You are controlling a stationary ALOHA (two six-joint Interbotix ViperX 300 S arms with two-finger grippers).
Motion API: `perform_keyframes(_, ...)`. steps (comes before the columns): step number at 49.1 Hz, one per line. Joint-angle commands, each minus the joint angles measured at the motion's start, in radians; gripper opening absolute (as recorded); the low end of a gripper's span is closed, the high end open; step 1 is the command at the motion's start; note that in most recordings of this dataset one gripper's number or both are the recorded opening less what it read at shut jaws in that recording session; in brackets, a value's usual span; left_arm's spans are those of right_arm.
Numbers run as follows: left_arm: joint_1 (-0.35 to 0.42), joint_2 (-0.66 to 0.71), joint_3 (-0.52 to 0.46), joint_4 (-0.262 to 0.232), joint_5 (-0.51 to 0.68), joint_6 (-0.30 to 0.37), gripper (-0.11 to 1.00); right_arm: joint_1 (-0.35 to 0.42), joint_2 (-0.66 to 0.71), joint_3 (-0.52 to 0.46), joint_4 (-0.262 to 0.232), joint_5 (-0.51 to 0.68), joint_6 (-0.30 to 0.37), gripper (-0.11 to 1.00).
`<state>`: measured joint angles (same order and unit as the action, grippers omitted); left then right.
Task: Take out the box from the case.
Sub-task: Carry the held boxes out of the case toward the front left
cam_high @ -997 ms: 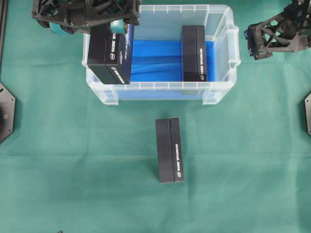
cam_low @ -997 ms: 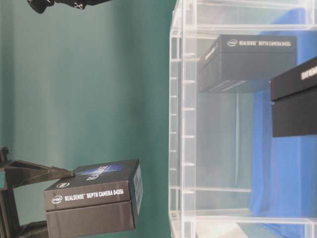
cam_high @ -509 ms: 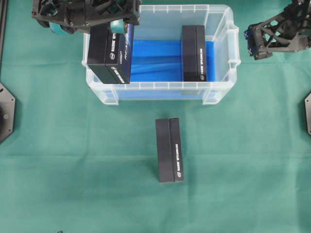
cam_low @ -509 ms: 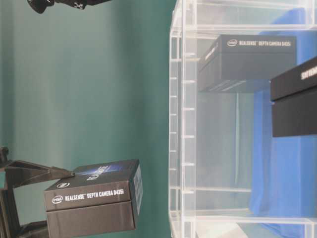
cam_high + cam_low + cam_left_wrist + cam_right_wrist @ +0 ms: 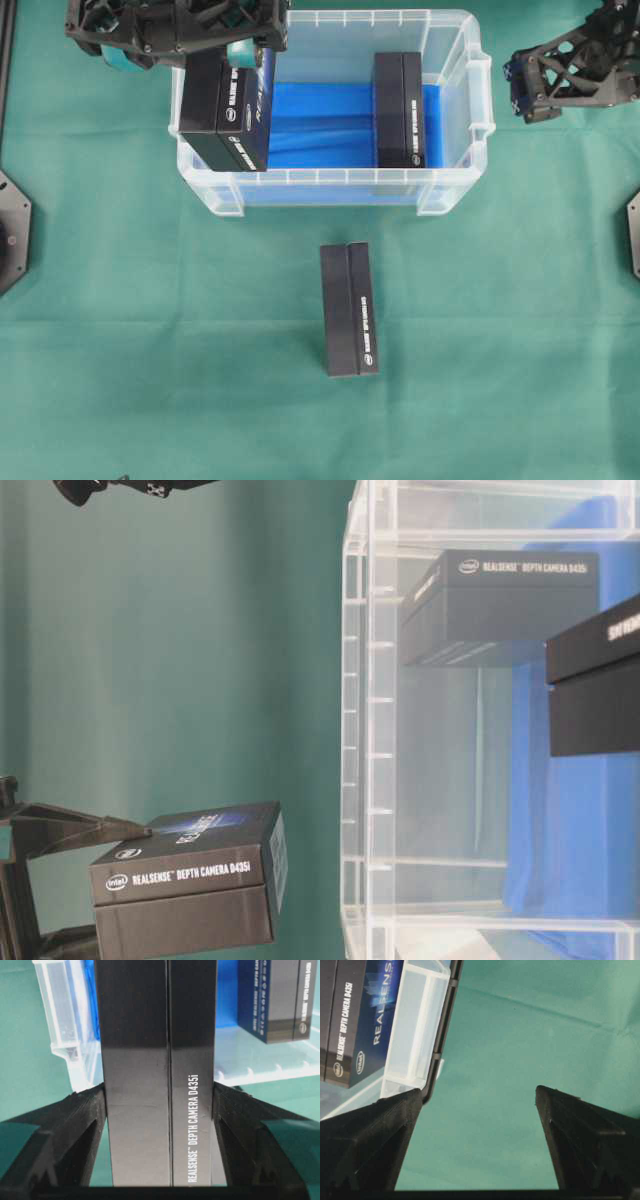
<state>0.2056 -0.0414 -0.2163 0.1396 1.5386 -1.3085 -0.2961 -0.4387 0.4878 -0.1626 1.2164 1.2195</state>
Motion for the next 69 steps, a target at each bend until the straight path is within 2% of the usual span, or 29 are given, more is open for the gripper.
perform_keyframes(1,0.000,-0.023,-0.031,0.006,-0.003,0.000,0.61,0.003,-0.015,-0.009,0.002,-0.003,0.000,0.91)
perform_keyframes(24,-0.003,-0.025,-0.028,0.006,-0.005,0.000,0.61,0.008,-0.015,-0.009,0.005,-0.002,0.000,0.91)
perform_keyframes(37,-0.080,-0.034,-0.020,0.006,-0.003,-0.037,0.61,0.009,-0.017,-0.009,0.005,-0.002,0.000,0.91)
perform_keyframes(59,-0.324,-0.026,-0.017,0.021,0.002,-0.259,0.61,0.011,-0.015,-0.009,0.005,-0.002,-0.005,0.91)
perform_keyframes(69,-0.426,-0.020,-0.017,0.021,0.051,-0.368,0.61,0.009,-0.017,-0.009,0.003,-0.002,-0.005,0.91)
